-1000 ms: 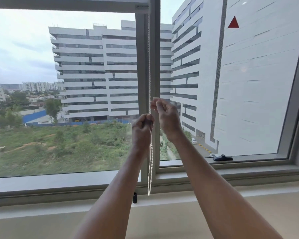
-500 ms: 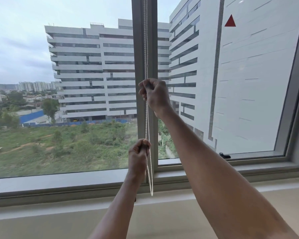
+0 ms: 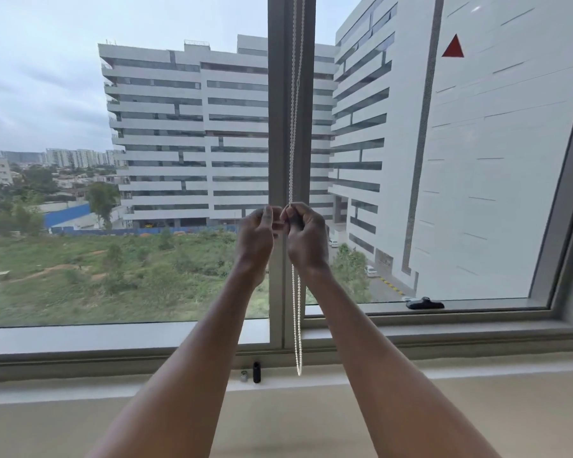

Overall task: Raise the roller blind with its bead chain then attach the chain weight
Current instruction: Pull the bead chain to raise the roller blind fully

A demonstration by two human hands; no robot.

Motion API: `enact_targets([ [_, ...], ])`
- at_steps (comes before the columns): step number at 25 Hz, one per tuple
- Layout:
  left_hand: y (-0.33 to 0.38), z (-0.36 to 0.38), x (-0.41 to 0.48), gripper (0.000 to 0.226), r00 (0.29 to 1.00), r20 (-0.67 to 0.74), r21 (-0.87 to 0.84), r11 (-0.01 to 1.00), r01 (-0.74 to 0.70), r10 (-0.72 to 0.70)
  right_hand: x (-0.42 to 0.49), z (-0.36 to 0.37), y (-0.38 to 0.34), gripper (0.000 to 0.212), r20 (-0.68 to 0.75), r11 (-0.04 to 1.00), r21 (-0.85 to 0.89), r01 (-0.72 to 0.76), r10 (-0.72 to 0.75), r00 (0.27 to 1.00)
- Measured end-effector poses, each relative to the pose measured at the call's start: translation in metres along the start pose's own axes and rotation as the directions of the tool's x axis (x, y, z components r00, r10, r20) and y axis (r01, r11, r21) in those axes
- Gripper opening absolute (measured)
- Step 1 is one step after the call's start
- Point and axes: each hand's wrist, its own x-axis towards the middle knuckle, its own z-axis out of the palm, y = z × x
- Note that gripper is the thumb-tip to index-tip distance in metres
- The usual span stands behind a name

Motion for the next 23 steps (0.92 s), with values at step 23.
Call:
enact_targets([
  [23, 0.039, 0.016, 0.018, 0.039, 0.981, 0.105, -0.387, 0.915, -0.112, 0.165, -0.084, -0.02, 0.094, 0.029, 0.152, 0.952, -0.148, -0.267, 0.288, 0.945],
])
